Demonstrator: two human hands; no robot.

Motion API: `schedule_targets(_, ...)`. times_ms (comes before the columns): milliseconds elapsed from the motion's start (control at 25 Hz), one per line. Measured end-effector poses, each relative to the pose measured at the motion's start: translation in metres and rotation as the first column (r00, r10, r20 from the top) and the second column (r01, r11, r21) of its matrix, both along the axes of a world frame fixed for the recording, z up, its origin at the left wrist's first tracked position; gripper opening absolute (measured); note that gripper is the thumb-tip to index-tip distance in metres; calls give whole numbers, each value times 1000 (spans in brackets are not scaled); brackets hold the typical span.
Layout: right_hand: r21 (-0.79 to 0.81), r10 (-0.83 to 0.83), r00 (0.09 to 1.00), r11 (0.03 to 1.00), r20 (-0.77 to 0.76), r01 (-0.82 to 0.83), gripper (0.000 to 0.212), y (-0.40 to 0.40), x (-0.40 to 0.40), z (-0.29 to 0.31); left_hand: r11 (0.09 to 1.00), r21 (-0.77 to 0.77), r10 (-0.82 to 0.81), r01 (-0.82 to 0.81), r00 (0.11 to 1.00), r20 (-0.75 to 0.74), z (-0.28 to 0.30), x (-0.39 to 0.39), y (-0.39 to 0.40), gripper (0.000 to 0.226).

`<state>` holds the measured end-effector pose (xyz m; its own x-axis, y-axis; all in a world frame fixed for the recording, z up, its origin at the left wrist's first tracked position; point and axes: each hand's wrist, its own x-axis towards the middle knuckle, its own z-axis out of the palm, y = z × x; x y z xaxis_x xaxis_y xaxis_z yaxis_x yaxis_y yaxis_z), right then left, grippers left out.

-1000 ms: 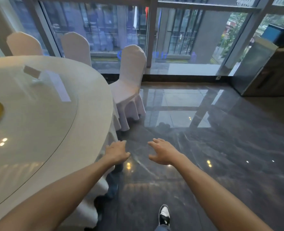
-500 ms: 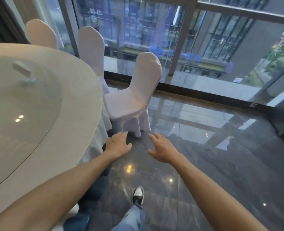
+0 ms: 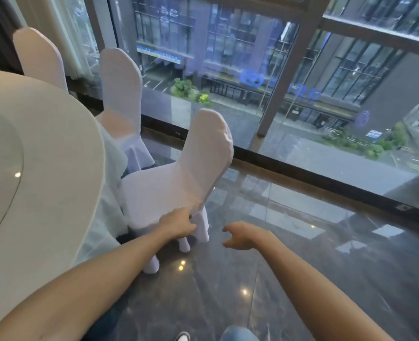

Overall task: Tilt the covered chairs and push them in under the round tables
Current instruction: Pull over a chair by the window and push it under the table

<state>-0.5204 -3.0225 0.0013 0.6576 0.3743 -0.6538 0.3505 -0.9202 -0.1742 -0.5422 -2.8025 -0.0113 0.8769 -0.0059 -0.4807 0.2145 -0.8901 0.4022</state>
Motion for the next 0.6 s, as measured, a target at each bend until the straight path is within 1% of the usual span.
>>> schedule_targets(120,1,72,997,997,33,-72,56,-17,113,-5,995,-1,98,-98,994,45,-3,93,-25,32)
schedule_targets(240,26,144,985,989,100,-147,53,-29,221,-11,985,45,165,-165,986,11,-10,178,-48,39)
schedule_targets(320,69,205,968,974,145,-217,51,-36,287,-7,970,57,238,-237,971,-13,-11,229,-64,43)
schedule_targets(400,121,261,942,949,211,-290,51,-40,349,1,943,35,332,-332,943,-16,-11,274,-79,40)
schedule_targets(440,151,275,929,936,249,-318,52,-41,377,5,929,17,371,-370,929,-12,-8,294,-86,42)
schedule_targets(520,200,313,892,899,326,-388,55,-36,436,10,887,-27,461,-460,887,23,-7,334,-95,55)
schedule_targets(600,209,371,841,855,393,-475,65,-26,485,11,834,-70,549,-547,836,16,-11,369,-102,68)
